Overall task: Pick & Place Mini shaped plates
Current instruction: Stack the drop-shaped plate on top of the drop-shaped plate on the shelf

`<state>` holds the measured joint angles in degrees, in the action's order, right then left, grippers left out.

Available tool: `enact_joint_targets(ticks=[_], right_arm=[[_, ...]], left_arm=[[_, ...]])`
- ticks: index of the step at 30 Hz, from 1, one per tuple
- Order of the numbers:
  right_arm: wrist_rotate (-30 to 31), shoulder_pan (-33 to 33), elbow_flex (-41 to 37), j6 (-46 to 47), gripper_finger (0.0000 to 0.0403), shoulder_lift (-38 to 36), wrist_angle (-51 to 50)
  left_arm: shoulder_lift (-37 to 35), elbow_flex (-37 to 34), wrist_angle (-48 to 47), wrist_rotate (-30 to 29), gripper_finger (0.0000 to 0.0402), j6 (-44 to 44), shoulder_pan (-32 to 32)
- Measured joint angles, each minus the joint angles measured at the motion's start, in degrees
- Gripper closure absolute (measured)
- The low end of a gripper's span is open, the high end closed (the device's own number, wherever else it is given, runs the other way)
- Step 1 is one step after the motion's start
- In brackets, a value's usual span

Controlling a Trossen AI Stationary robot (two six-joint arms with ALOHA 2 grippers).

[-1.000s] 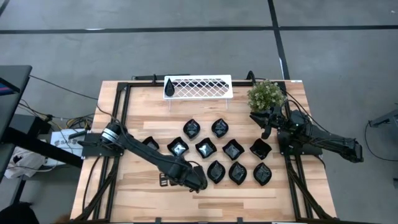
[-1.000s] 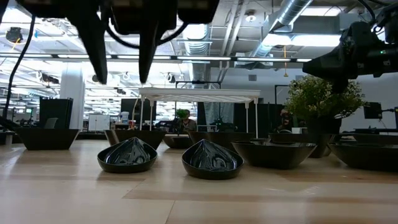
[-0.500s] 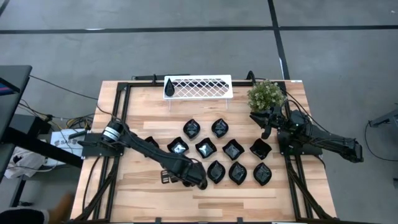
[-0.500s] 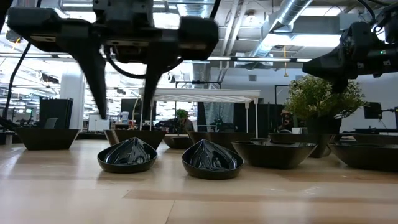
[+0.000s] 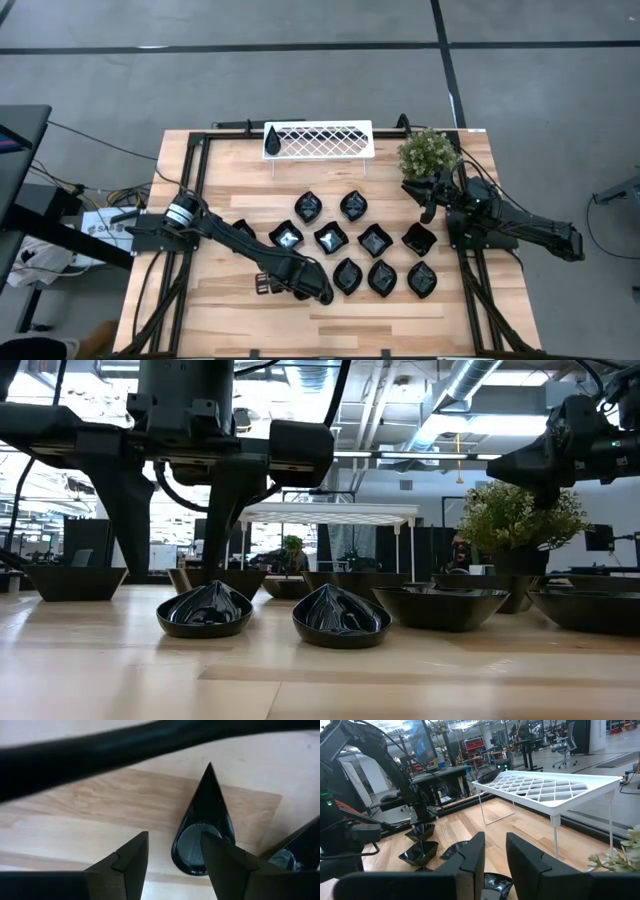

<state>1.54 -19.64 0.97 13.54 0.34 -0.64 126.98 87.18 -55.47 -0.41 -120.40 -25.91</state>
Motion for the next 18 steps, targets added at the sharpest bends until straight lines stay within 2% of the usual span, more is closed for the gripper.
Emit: enact_joint_targets(ticks=[18], right_arm=[[0.0,0.0,-0.02,0.0,0.0329,0.02,-0.02]], left_arm=[[0.0,-3.61,3.89,-1.31,0.0277,0.11,0.44]])
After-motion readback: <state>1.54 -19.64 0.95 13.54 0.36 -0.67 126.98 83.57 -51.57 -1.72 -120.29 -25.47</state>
